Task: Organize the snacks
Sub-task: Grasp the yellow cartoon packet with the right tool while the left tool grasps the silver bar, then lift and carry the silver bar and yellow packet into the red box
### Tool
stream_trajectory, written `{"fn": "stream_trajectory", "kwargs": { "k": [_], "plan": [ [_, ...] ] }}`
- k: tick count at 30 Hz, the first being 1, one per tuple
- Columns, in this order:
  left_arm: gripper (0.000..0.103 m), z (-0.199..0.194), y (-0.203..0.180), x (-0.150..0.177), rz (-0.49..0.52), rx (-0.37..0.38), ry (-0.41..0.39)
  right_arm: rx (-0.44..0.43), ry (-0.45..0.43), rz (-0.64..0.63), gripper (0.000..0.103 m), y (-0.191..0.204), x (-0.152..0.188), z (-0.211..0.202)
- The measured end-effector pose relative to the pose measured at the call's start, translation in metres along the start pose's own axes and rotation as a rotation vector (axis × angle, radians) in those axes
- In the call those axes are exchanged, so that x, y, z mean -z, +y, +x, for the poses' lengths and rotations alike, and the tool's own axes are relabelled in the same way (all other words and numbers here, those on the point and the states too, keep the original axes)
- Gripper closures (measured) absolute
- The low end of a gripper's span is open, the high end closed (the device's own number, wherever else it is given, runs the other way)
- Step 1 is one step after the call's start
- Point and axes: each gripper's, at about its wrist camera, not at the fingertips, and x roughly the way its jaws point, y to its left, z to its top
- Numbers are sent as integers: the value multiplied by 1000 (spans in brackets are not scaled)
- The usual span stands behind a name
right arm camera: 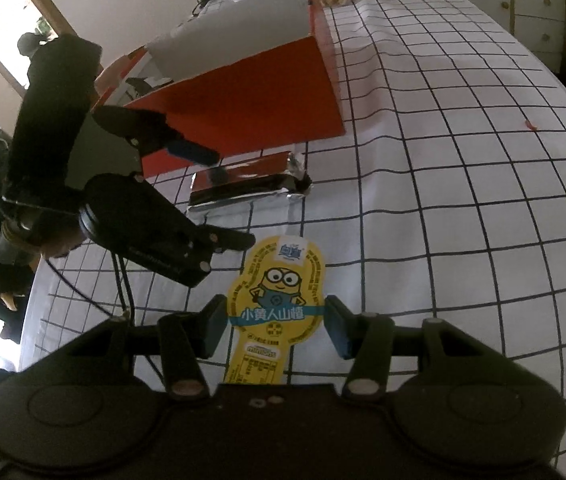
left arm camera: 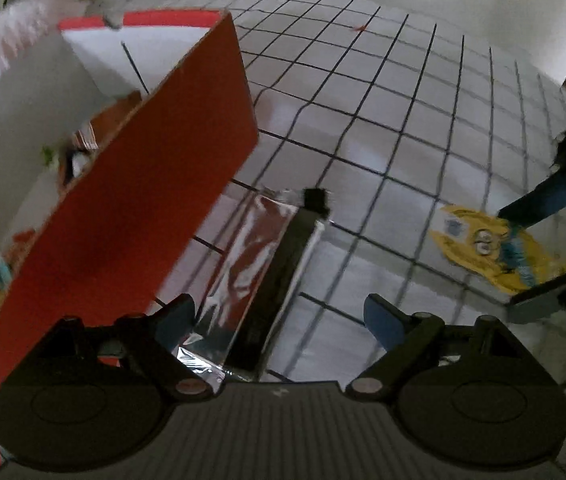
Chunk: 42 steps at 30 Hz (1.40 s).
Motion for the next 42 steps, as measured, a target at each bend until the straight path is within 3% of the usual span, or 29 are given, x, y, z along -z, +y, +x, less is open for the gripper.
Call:
{"fn": "stream_trajectory", "kwargs": {
  "k": [2,3,5,10,12,16,30,42],
  "plan": [
    [11,-3,-1,0,-28,71,5,0,-2,11,52,-3,1,0],
    [11,-3,-3,0,-30,69,8,1,-3,16,52,-3,3,-1],
    [15,5,-6,-2,-54,9,26,5,-5,24,52,-5,4,-1],
    [25,10,-3,-12,-157,-29,0,22,-15,41,52,-8,5,-2],
    [32,10,-3,-14,-176,-22,3,30,-17,48,52,-9,5,-4],
    [59,8,-7,-16,-191,-33,-6,44,-23,68,52,-11,7,-7],
    [61,-37,-2,12,-517,-38,-65,86,-60,38,52,10,5,-25],
    [61,-117,18,36,-667,-140,-198,109,-142,-98,52,52,-31,-49]
  ]
}}
